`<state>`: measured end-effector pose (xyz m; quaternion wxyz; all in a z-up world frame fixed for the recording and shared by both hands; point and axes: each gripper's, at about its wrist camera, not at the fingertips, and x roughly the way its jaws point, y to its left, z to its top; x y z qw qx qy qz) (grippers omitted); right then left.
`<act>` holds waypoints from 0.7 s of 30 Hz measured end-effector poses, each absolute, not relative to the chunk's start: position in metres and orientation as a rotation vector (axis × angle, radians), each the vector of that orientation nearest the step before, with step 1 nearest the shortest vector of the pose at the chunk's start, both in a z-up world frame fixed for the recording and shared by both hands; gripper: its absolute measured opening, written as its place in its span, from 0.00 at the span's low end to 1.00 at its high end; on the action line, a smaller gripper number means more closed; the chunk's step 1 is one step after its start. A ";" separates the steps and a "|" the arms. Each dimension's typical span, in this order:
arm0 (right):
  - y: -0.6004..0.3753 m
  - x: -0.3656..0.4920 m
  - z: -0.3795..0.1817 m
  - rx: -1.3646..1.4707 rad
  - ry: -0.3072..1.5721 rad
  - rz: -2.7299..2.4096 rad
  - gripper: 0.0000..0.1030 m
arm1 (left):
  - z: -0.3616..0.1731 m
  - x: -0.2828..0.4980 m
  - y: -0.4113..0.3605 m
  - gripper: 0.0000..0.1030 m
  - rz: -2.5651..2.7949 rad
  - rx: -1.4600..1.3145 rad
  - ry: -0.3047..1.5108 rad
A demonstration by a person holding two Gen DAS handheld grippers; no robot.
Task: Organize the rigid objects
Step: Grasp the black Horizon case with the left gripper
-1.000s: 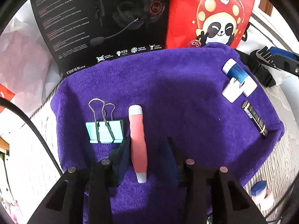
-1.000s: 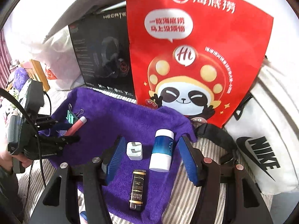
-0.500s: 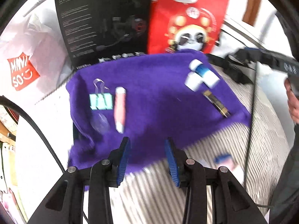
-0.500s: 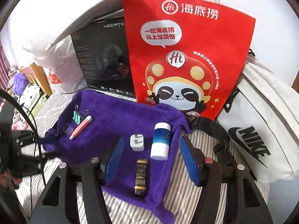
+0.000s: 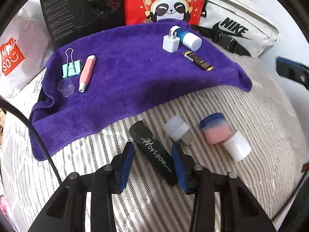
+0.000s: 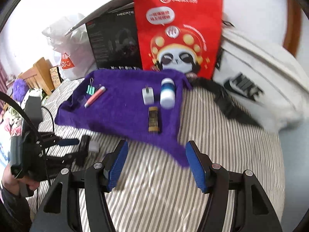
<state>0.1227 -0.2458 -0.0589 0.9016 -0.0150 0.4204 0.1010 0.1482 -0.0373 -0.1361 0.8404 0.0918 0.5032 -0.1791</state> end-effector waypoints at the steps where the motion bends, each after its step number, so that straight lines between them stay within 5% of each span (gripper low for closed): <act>1: -0.246 0.118 -0.062 -0.022 0.873 0.203 0.60 | -0.137 0.147 -0.037 0.40 -0.378 0.190 1.060; 14: -0.229 0.093 -0.080 0.036 0.886 0.220 0.60 | -0.142 0.135 -0.029 0.39 -0.379 0.250 1.024; 15: -0.227 0.092 -0.083 0.030 0.891 0.222 0.60 | -0.142 0.136 -0.031 0.36 -0.375 0.250 1.020; 16: -0.227 0.091 -0.085 0.028 0.895 0.222 0.60 | -0.142 0.138 -0.033 0.22 -0.371 0.241 1.021; 21: -0.230 0.084 -0.099 0.039 0.923 0.235 0.60 | -0.142 0.132 -0.036 0.21 -0.366 0.276 1.002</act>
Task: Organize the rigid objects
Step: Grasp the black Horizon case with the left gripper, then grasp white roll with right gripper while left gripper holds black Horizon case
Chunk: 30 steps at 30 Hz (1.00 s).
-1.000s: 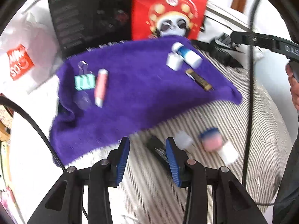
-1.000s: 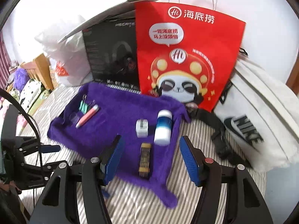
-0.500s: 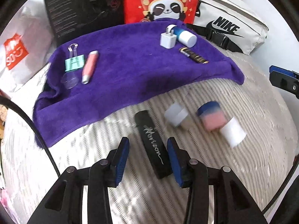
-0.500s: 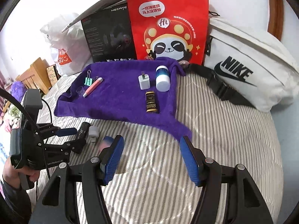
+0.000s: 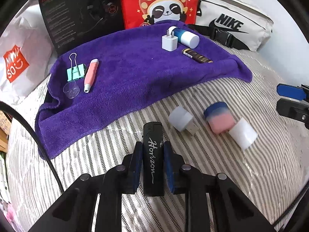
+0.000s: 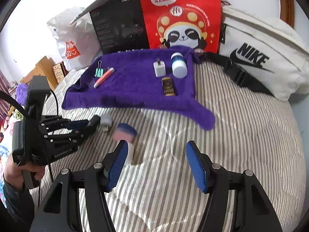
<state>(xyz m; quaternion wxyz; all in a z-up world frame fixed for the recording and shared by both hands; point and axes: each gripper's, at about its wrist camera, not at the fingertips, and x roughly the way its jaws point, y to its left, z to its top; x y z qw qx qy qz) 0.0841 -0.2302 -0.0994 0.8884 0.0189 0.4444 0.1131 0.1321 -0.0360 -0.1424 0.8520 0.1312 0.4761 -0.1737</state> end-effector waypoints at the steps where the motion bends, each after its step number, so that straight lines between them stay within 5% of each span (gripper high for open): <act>1: -0.230 0.083 -0.103 0.040 0.931 0.239 0.60 | -0.142 0.133 -0.035 0.21 -0.367 0.264 1.005; 19: -0.173 0.090 -0.141 -0.021 0.967 0.335 0.59 | -0.141 0.119 0.022 0.21 -0.289 0.178 0.996; 23: -0.160 0.093 -0.151 -0.116 0.945 0.256 0.30 | -0.141 0.115 0.030 0.21 -0.282 0.168 0.993; 30: -0.168 0.088 -0.151 -0.131 0.954 0.240 0.29 | -0.141 0.107 0.031 0.21 -0.285 0.207 0.982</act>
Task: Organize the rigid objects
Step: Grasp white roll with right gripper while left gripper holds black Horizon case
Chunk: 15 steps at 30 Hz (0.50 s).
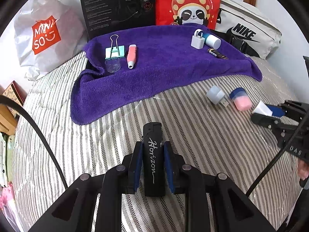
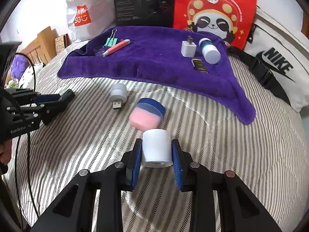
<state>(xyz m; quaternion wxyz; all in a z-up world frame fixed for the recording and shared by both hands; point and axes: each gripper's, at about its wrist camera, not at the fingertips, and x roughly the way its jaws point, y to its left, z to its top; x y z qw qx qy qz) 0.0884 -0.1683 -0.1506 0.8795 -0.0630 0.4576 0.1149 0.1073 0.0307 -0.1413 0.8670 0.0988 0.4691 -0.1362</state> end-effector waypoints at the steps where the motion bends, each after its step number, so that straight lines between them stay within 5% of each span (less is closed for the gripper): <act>1: -0.169 0.088 -0.151 -0.128 0.954 0.241 0.29 | -0.141 0.106 0.031 0.21 -0.284 0.207 0.977; 15: -0.168 0.088 -0.152 -0.121 0.943 0.239 0.29 | -0.139 0.102 0.040 0.20 -0.302 0.153 0.983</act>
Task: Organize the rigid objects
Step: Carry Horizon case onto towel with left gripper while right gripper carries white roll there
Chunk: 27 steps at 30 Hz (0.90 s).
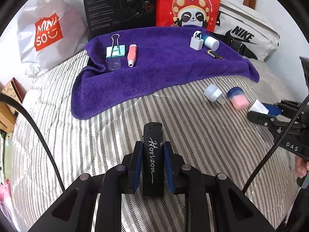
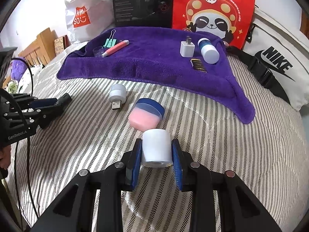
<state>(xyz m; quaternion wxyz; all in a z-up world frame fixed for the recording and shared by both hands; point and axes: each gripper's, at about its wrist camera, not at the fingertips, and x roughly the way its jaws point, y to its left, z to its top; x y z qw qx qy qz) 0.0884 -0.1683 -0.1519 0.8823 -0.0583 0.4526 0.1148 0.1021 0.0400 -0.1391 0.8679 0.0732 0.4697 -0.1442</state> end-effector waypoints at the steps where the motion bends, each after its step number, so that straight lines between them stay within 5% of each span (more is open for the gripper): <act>1: -0.170 0.089 -0.152 -0.105 0.944 0.244 0.29 | -0.139 0.103 0.040 0.20 -0.305 0.147 0.986; 27: -0.201 0.142 -0.060 -0.052 0.873 0.318 0.29 | -0.063 0.175 0.043 0.20 -0.374 0.078 0.909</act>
